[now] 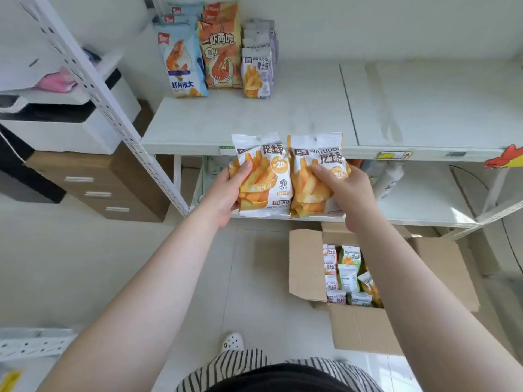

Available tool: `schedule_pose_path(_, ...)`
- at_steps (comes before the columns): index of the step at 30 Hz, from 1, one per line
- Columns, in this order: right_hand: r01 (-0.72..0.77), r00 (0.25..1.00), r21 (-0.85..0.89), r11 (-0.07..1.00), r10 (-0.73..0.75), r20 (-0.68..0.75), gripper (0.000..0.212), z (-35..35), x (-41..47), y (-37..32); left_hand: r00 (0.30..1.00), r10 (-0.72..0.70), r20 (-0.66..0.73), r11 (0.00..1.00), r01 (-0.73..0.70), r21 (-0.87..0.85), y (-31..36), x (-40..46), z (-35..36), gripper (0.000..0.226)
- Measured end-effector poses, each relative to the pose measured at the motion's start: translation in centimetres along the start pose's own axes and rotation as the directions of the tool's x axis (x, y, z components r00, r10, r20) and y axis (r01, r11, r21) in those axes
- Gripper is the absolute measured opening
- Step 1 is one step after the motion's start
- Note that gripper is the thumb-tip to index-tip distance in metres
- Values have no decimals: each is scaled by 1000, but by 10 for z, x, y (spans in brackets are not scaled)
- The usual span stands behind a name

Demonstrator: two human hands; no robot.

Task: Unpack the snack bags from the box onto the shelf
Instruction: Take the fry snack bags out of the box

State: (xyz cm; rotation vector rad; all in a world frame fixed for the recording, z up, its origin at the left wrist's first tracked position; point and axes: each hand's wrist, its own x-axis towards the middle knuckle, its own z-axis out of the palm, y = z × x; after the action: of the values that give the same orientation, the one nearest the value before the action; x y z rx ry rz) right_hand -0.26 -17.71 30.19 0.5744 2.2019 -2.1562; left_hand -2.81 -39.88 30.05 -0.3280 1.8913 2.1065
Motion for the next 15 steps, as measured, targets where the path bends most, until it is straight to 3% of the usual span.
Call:
schedule_pose_path(3, -49, 991, 8, 999, 48, 128, 53, 50, 3, -3, 999, 19, -38, 1000, -20, -15, 16, 23, -50, 37)
schedule_pose_path(6, -46, 992, 48, 998, 40, 116, 50, 84, 6, -3, 996, 54, -67, 998, -55, -25, 26, 40, -82, 70)
schedule_pose_path(10, -24, 997, 97, 995, 17, 73, 69, 104, 16, -13, 992, 65, 107, 997, -67, 21, 36, 55, -90, 87)
schedule_pose_path(15, -22, 995, 124, 992, 9, 101, 77, 100, 50, -27, 962, 54, 267, 994, -77, 76, 51, 93, -75, 57)
